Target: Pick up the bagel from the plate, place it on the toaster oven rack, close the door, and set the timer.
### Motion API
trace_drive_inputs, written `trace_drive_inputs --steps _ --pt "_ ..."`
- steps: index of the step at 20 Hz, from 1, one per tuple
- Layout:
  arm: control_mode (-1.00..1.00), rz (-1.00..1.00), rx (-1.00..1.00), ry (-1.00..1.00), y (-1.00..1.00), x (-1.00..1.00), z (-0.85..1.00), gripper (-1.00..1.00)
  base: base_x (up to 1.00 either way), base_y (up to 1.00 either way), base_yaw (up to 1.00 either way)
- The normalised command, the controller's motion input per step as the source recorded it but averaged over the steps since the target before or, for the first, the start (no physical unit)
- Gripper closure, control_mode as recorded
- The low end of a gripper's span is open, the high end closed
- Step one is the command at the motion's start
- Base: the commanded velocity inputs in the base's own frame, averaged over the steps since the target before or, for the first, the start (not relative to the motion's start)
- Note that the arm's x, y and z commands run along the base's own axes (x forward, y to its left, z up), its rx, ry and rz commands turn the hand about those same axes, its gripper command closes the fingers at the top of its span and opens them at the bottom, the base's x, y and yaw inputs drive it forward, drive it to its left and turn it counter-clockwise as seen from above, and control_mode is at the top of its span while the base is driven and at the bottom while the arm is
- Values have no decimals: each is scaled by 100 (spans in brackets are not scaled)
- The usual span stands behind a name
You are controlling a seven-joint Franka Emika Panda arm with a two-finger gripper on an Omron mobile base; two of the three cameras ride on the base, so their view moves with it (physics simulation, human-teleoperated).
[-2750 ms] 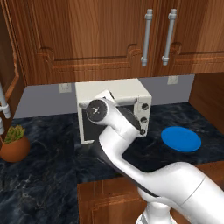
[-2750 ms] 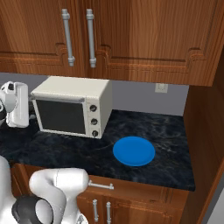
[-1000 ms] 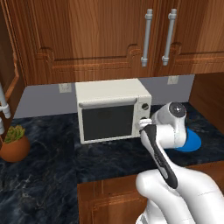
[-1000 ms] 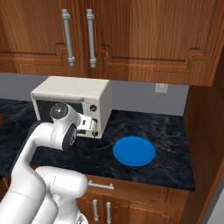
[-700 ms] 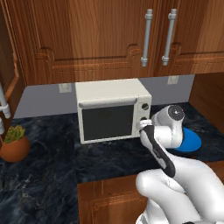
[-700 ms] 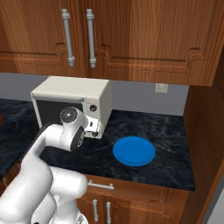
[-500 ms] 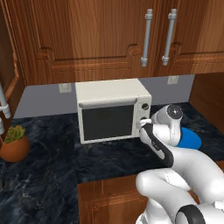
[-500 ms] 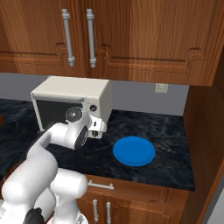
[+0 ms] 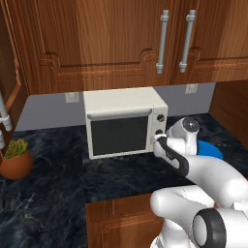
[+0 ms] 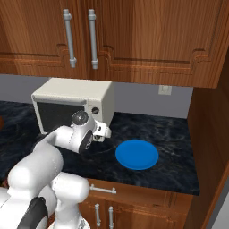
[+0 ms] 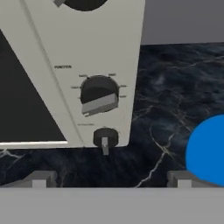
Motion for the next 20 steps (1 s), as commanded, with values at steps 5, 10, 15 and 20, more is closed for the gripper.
trace_drive_inputs --steps 5,10,15,20 --pt "-100 0 0 4 0 2 -25 -100 0 0 0" --pt "-100 0 0 7 0 0 -15 -100 0 0 0" --pt "-100 0 0 3 1 8 -3 -100 0 0 0" --pt "-100 0 0 1 6 25 0 -100 0 0 0"
